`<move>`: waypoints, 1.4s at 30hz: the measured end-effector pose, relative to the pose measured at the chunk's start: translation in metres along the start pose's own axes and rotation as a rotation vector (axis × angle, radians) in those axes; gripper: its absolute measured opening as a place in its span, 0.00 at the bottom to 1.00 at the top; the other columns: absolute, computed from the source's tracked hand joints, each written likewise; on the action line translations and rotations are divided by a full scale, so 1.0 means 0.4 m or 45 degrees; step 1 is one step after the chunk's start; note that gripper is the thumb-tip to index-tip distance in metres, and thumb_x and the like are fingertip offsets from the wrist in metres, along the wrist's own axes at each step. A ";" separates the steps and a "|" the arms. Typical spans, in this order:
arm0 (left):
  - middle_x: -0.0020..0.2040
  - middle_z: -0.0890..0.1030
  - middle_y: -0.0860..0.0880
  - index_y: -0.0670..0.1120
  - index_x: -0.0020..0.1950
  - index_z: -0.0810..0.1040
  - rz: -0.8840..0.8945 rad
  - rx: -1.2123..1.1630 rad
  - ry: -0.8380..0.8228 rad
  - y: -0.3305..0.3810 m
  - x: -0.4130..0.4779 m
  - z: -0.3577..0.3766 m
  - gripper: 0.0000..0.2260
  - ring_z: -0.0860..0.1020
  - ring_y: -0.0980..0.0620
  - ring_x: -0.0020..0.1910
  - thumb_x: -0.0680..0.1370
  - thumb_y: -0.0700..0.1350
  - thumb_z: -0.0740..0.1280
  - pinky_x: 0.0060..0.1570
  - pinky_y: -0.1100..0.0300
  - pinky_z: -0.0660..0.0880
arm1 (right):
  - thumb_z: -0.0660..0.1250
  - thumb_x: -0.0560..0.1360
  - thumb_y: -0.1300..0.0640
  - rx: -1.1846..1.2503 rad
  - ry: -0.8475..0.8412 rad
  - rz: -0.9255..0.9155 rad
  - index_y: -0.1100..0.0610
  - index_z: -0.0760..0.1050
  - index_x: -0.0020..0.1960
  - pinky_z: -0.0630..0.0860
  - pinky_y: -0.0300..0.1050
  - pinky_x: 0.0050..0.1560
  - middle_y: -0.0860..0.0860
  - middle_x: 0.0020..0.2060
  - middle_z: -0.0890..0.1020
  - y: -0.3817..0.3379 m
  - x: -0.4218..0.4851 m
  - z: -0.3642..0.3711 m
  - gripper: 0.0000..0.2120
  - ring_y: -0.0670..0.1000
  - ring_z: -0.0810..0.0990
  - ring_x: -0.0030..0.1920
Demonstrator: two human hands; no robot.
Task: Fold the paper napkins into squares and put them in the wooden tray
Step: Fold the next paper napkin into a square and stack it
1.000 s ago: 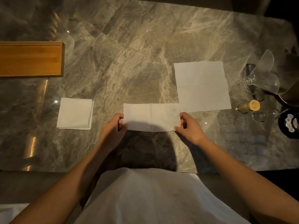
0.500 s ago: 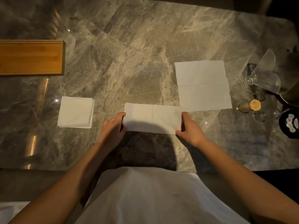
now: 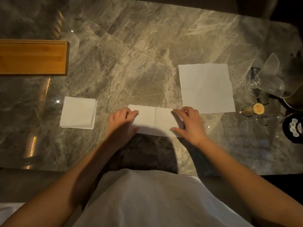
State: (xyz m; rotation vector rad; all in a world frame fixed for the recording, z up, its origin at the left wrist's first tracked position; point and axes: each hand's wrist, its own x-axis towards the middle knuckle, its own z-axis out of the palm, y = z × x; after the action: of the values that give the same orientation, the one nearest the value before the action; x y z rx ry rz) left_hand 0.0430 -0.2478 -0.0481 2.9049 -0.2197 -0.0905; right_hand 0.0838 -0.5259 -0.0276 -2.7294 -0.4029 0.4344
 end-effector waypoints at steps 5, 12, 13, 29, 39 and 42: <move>0.65 0.73 0.44 0.49 0.67 0.71 0.088 0.076 -0.146 0.026 0.016 0.024 0.30 0.71 0.43 0.62 0.68 0.56 0.73 0.61 0.47 0.65 | 0.71 0.68 0.39 -0.255 -0.194 -0.088 0.46 0.60 0.73 0.58 0.60 0.71 0.56 0.74 0.57 -0.025 0.015 0.031 0.38 0.60 0.56 0.73; 0.70 0.68 0.44 0.48 0.71 0.66 0.137 0.108 -0.258 -0.017 0.019 0.012 0.32 0.67 0.43 0.67 0.70 0.55 0.72 0.66 0.38 0.59 | 0.72 0.65 0.38 -0.278 -0.222 -0.001 0.44 0.58 0.72 0.53 0.61 0.72 0.55 0.73 0.58 0.029 -0.022 0.027 0.41 0.58 0.56 0.72; 0.70 0.68 0.44 0.48 0.70 0.67 0.128 0.110 -0.244 -0.020 0.020 0.011 0.32 0.66 0.42 0.67 0.70 0.54 0.72 0.67 0.36 0.57 | 0.72 0.65 0.37 -0.286 -0.218 -0.002 0.44 0.58 0.72 0.53 0.62 0.72 0.55 0.73 0.59 0.031 -0.024 0.026 0.41 0.58 0.56 0.72; 0.67 0.72 0.46 0.46 0.67 0.69 0.134 0.039 -0.211 0.078 0.019 0.043 0.30 0.69 0.47 0.68 0.69 0.54 0.72 0.68 0.37 0.57 | 0.61 0.76 0.46 -0.036 -0.273 -0.213 0.44 0.78 0.49 0.64 0.50 0.55 0.46 0.45 0.76 -0.032 -0.045 0.034 0.08 0.50 0.72 0.52; 0.54 0.79 0.49 0.46 0.56 0.76 0.506 -0.257 -0.099 0.024 -0.014 0.037 0.14 0.77 0.51 0.53 0.71 0.38 0.65 0.57 0.54 0.72 | 0.72 0.66 0.40 -0.114 -0.384 -0.343 0.47 0.73 0.59 0.66 0.53 0.62 0.48 0.55 0.74 -0.041 -0.061 0.054 0.25 0.52 0.71 0.55; 0.57 0.77 0.48 0.45 0.57 0.75 0.551 -0.232 -0.117 0.017 -0.033 0.045 0.14 0.75 0.49 0.57 0.72 0.40 0.64 0.60 0.51 0.69 | 0.73 0.67 0.47 -0.080 -0.289 -0.326 0.49 0.76 0.55 0.68 0.53 0.57 0.50 0.50 0.76 -0.046 -0.066 0.063 0.18 0.54 0.73 0.52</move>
State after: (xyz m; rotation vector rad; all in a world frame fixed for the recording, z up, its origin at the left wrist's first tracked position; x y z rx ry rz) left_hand 0.0277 -0.2562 -0.0635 2.6083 -0.8019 -0.1603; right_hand 0.0471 -0.5106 -0.0367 -2.6456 -0.8266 0.6718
